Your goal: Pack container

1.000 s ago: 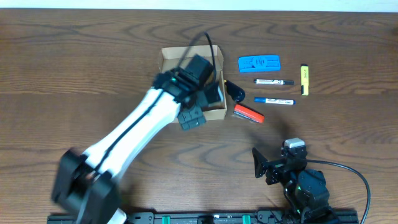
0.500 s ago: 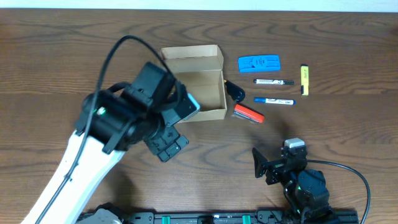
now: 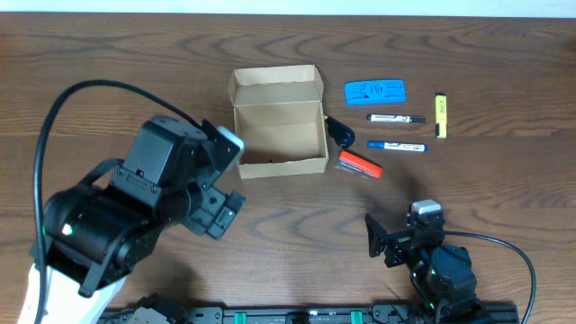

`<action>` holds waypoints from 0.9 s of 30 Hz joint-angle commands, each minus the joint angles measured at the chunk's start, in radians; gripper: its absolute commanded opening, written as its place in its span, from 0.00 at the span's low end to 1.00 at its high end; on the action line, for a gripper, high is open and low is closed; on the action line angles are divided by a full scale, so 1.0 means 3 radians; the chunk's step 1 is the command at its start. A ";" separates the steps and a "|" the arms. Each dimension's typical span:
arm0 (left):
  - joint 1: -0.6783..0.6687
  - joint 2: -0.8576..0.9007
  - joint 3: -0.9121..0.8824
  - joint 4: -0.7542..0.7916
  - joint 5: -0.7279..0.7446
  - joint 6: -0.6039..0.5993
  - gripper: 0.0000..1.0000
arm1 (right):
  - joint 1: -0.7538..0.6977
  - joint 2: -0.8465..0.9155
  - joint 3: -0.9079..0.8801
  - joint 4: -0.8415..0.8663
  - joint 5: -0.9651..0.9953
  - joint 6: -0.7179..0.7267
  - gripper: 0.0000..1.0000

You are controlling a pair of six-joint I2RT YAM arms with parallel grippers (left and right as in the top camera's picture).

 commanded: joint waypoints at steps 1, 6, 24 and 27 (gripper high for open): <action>0.0083 0.0043 -0.0020 0.0057 -0.0038 -0.0112 0.95 | 0.0028 -0.0022 -0.0010 0.0003 0.0022 0.0015 0.99; 0.0089 0.0071 -0.0020 0.0025 -0.0034 -0.0109 0.95 | 0.0028 -0.0022 -0.0010 0.0003 0.0023 0.0015 0.99; 0.0089 0.0071 -0.0020 0.0006 0.0172 -0.0257 0.95 | 0.0028 -0.0022 -0.0010 0.0003 -0.0083 0.0028 0.99; 0.0089 0.0071 -0.0020 0.0006 0.0172 -0.0257 0.95 | 0.0028 -0.0022 -0.0009 0.0036 -0.0408 0.0173 0.99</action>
